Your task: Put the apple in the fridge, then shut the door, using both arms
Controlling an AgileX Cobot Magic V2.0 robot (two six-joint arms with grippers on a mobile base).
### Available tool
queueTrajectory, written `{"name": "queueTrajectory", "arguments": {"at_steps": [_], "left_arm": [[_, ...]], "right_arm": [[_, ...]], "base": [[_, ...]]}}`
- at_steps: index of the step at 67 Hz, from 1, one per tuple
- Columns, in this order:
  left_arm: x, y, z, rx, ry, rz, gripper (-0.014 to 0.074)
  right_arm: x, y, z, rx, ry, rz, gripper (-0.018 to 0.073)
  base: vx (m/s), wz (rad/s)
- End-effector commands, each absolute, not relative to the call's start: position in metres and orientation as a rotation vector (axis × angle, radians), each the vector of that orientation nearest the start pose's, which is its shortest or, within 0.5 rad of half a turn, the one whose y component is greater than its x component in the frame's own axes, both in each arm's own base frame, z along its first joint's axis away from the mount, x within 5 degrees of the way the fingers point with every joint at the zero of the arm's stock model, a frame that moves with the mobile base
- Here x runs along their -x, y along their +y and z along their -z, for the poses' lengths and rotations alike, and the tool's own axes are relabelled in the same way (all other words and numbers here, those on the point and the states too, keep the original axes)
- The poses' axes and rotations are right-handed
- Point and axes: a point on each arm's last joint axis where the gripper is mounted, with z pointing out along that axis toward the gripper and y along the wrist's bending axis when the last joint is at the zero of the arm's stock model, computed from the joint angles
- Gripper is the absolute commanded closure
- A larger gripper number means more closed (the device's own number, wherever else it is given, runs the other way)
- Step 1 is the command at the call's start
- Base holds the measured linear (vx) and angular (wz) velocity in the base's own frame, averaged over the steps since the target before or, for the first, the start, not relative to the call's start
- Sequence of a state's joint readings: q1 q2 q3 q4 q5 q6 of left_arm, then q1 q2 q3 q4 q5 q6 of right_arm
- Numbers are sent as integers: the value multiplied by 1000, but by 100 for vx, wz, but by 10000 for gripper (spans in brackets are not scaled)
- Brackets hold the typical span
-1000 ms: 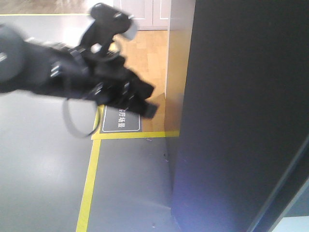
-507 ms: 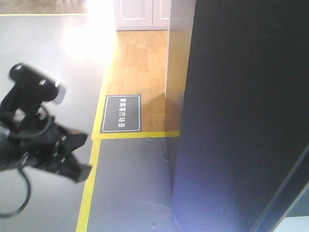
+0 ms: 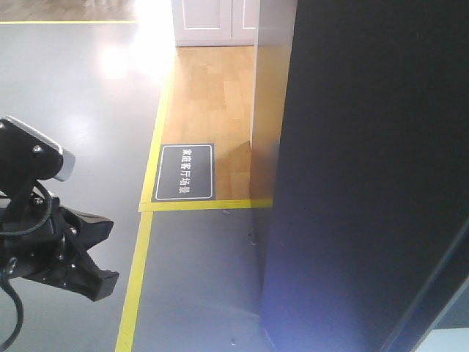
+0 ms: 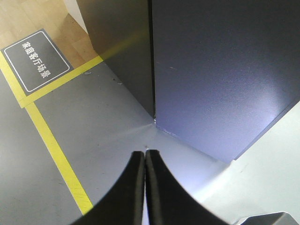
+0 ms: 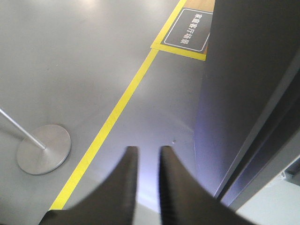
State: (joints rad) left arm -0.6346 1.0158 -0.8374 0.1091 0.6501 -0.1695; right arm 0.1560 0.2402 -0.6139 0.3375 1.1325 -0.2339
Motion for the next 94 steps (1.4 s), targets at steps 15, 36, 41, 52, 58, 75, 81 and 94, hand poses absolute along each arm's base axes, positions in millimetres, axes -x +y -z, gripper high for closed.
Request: {"name": "queueTrajectory", "arguments": {"at_steps": [15,36,41,52,58,75,81,94], "left_arm": [[-167,-117,-337,-575,2156,326,603],[-167,-117,-337,-575,2156,326,603],[-167,-117,-337,-575,2156,326,603],[-167,-117,-337,-575,2156,326,603],[-167,-117,-337,-575,2156,326,603],[-167,-117,-337,-575,2156,326,603],[-167,-117,-337,-575,2156,326,603],[-167,-117,-337,-575,2156,326,603]], "right_arm": [[-67,34,-324,404,2072,-310,568],[-125,32,-332,337,1955,-170,565],[-136,31,-336,342,1939,-127,565],[-154,31,-347,358,1913,-70,565],[-163,31,-353,368,1909,-38,565],[-182,26,-366,355,1911,72,565],[-185,22,-369,341,1908,134,565],[-190,14,-372,270,1888,225,565]], "base": [[0,0],[0,0],[0,0],[0,0],[0,0],[0,0],[0,0],[0,0]]}}
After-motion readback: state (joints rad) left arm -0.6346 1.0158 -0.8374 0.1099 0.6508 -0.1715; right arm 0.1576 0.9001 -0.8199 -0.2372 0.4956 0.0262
